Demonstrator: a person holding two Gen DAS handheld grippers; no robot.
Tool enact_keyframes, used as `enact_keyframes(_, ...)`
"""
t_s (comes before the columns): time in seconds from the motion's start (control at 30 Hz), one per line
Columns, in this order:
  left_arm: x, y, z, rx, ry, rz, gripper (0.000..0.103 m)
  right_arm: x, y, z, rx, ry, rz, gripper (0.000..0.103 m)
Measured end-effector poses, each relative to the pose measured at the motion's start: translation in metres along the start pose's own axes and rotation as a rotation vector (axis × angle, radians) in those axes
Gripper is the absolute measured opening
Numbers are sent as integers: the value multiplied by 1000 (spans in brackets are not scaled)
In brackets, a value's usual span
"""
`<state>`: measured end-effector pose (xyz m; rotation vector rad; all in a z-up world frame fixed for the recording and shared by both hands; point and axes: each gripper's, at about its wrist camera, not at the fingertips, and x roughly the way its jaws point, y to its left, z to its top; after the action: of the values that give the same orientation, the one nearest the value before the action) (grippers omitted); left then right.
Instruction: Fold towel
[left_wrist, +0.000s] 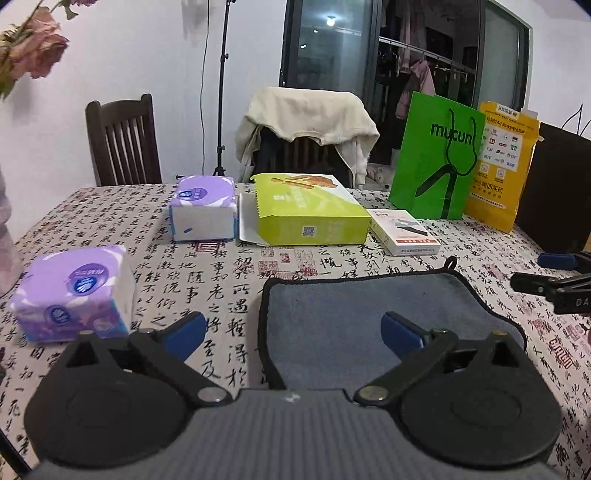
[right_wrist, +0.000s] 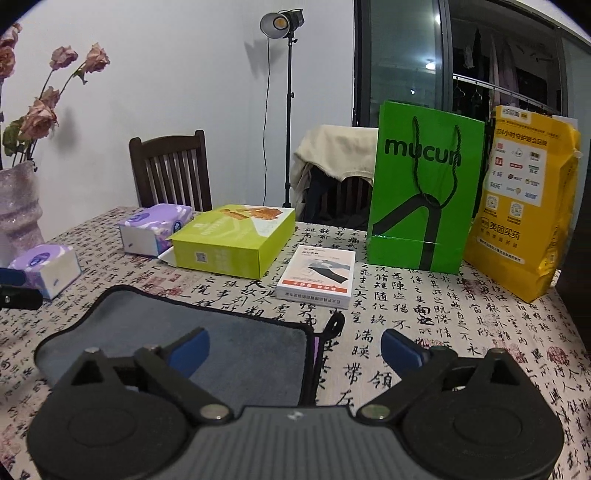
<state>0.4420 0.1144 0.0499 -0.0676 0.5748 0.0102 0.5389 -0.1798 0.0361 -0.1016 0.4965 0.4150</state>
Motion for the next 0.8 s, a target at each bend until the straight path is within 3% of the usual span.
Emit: enact_keyframes(0.8,-93,-20,-47,-10,-51,-12,103,-103,29,-36,-20,-37,11,101)
